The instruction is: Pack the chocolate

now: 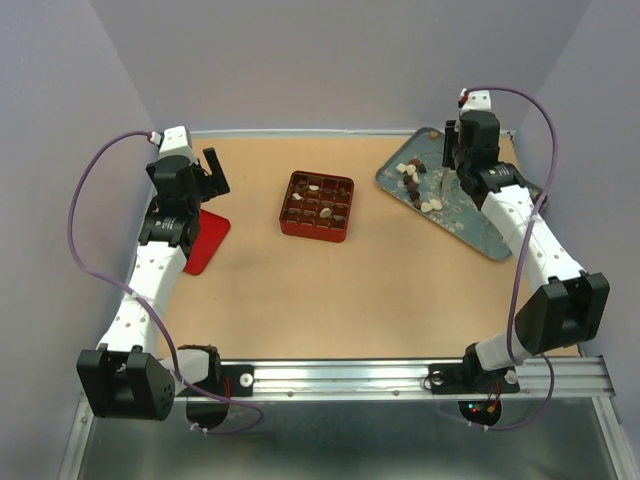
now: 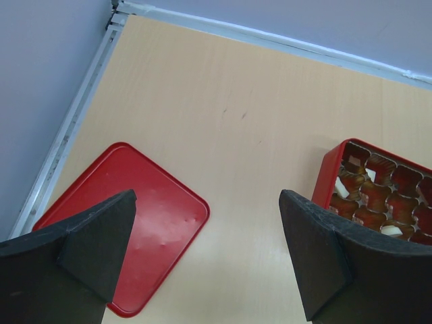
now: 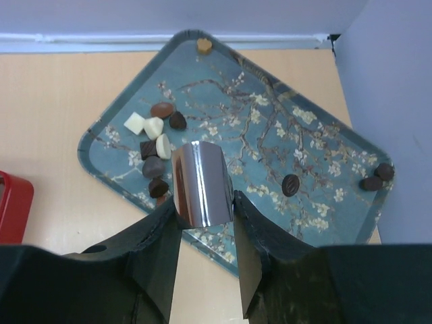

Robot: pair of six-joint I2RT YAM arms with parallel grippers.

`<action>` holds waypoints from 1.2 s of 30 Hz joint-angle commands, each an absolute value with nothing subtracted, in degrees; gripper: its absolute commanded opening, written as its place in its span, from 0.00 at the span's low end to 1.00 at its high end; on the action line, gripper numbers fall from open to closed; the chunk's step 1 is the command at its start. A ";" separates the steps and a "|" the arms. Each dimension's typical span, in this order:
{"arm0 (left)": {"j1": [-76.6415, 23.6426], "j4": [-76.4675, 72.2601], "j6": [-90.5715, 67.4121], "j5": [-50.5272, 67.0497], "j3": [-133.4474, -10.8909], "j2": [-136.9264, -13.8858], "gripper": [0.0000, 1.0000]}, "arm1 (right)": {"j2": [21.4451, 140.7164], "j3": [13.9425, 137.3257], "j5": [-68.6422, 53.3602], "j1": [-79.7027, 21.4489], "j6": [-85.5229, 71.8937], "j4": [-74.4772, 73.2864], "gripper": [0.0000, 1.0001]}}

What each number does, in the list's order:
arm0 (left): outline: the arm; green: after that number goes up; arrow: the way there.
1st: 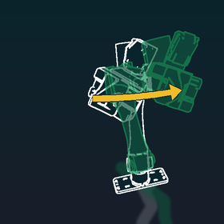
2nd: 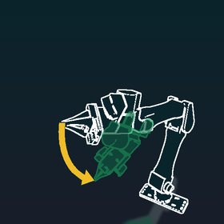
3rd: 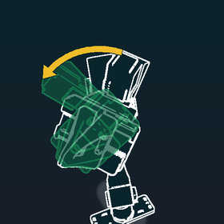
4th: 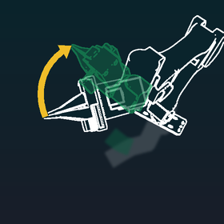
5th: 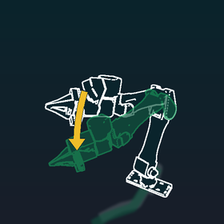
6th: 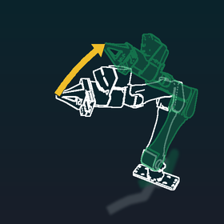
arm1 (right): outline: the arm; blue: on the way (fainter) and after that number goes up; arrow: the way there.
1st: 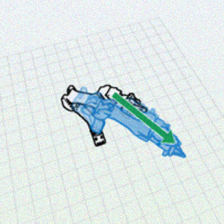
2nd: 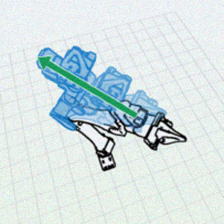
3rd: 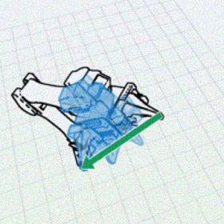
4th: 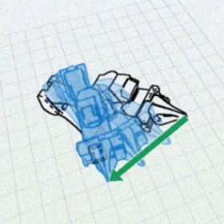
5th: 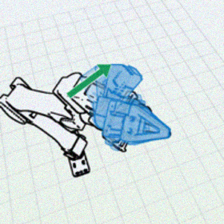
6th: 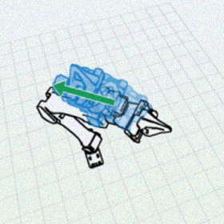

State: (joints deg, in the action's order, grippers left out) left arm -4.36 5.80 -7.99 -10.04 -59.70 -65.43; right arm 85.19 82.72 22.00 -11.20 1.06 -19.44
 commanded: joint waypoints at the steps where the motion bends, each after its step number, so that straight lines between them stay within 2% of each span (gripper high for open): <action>1: -3.96 3.16 -7.91 -9.67 -59.77 -64.07 0.99 | 84.20 80.42 21.18 -10.20 0.26 -17.58 0.41; 36: -3.96 3.25 -7.65 -10.02 -59.77 -64.60 0.99 | 88.94 78.49 19.25 -9.32 0.88 -16.44 0.43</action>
State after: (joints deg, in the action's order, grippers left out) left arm -4.36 5.80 -7.97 -9.89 -59.70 -65.43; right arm 88.82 77.84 19.05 -9.89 0.45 -19.66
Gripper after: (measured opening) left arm 0.985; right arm 0.428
